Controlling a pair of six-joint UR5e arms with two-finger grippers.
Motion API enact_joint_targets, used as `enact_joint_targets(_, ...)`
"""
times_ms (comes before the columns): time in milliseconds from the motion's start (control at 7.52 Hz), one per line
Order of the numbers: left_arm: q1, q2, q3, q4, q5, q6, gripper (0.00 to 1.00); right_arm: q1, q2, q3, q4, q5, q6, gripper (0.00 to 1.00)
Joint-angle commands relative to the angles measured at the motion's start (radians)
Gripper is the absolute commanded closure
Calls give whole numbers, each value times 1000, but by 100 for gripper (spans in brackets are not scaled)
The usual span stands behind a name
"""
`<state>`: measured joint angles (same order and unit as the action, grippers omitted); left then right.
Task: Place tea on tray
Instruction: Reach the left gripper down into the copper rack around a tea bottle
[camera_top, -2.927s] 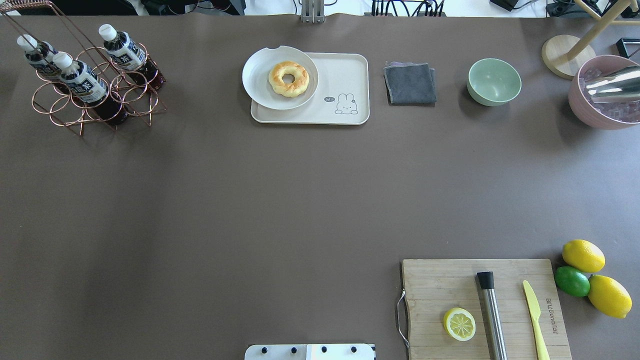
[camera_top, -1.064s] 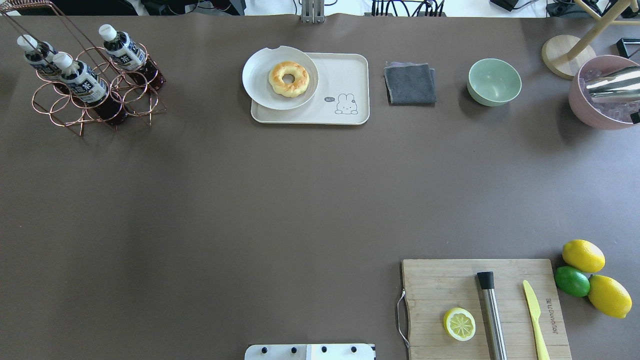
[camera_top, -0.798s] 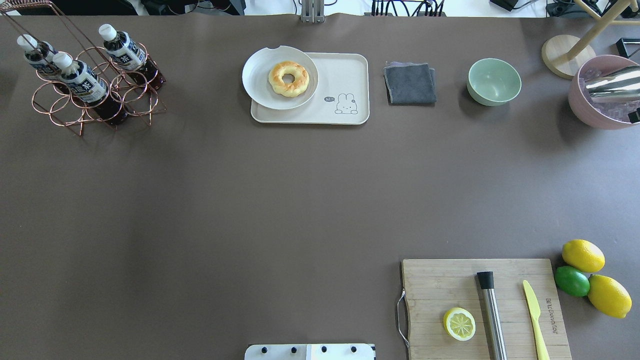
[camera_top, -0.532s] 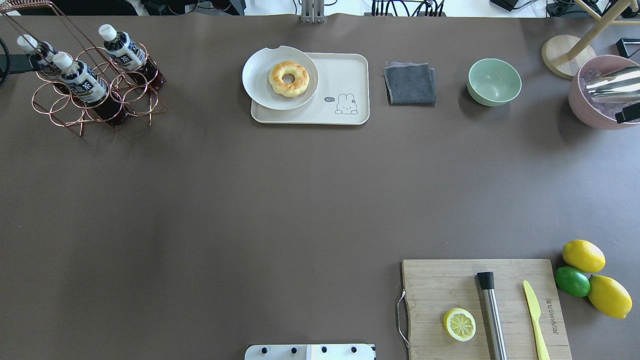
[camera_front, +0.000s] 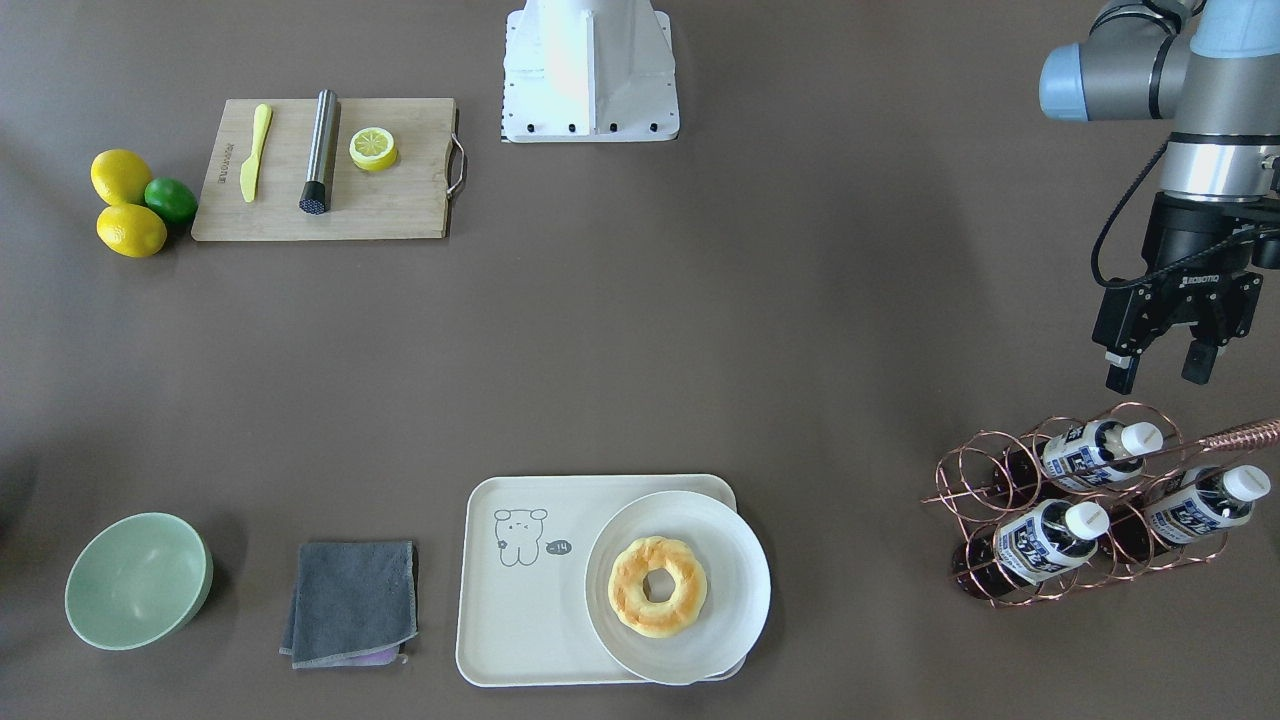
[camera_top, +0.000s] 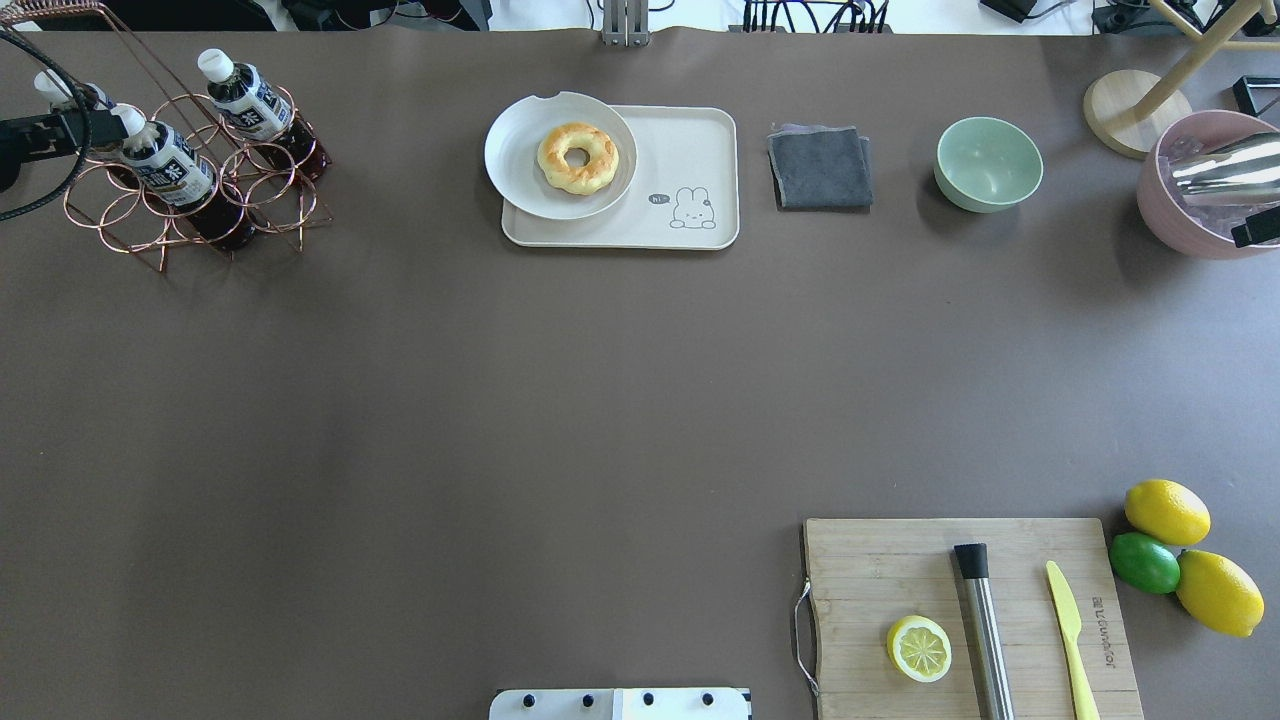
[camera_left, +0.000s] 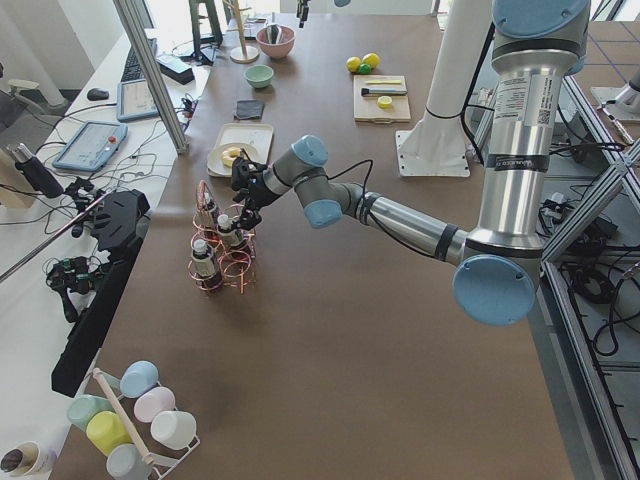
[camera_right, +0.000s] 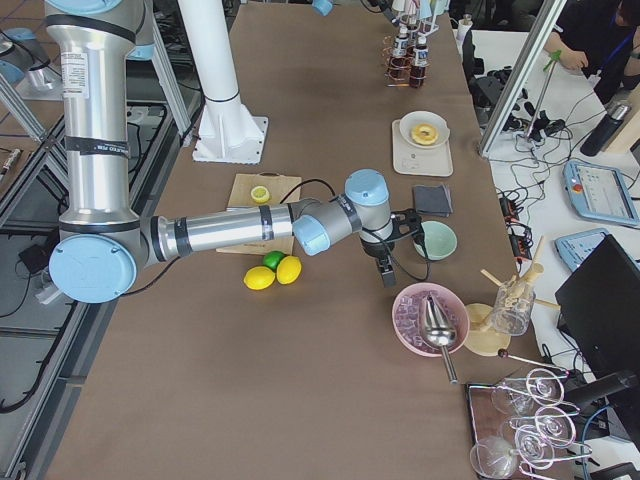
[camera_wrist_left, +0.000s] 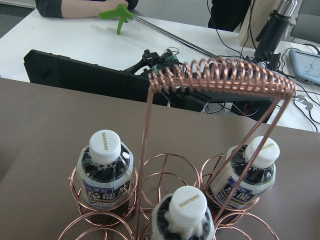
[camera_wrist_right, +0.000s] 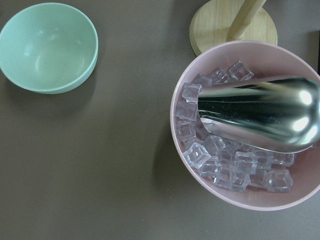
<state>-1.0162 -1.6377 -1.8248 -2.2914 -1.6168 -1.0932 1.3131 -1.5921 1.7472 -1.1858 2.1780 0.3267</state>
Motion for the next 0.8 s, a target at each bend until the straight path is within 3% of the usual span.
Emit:
enact_joint_targets(0, 4, -51, 64, -2, 9, 4, 20, 0, 0, 0, 0, 0, 0, 0)
enact_joint_targets(665, 2, -93, 113, -8, 6, 85, 22, 0, 0, 0, 0, -1, 0, 0)
